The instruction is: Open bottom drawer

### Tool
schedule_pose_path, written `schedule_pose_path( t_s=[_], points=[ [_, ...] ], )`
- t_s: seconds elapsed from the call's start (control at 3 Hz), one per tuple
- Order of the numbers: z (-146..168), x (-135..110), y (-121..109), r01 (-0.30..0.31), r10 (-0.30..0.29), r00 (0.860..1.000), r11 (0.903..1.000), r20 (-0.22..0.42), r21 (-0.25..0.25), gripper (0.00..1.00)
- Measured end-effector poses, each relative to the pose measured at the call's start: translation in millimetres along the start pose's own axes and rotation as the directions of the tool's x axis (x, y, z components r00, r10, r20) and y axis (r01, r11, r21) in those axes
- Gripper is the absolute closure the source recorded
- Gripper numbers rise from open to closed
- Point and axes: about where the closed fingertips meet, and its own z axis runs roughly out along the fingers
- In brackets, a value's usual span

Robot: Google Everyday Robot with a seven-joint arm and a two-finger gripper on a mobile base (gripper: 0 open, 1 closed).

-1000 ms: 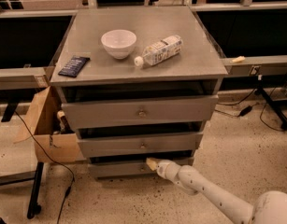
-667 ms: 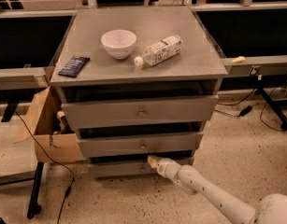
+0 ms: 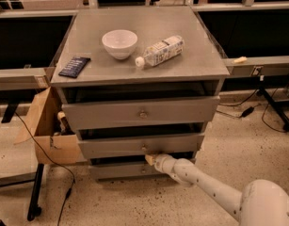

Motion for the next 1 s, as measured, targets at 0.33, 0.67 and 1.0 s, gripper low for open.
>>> schedule_pose_path(
  t_s=[0.33, 0.67, 1.0],
  points=[
    [1, 3, 1, 0.002, -0.002, 1.000, 1.0000, -0.006, 0.001, 1.00],
    [29, 21, 0, 0.006, -0.005, 0.997, 0.9999, -0.078, 0.013, 1.00],
    [49, 47, -4, -0.031, 0.033, 0.992, 0.9993, -0.124, 0.023, 1.00]
  ],
)
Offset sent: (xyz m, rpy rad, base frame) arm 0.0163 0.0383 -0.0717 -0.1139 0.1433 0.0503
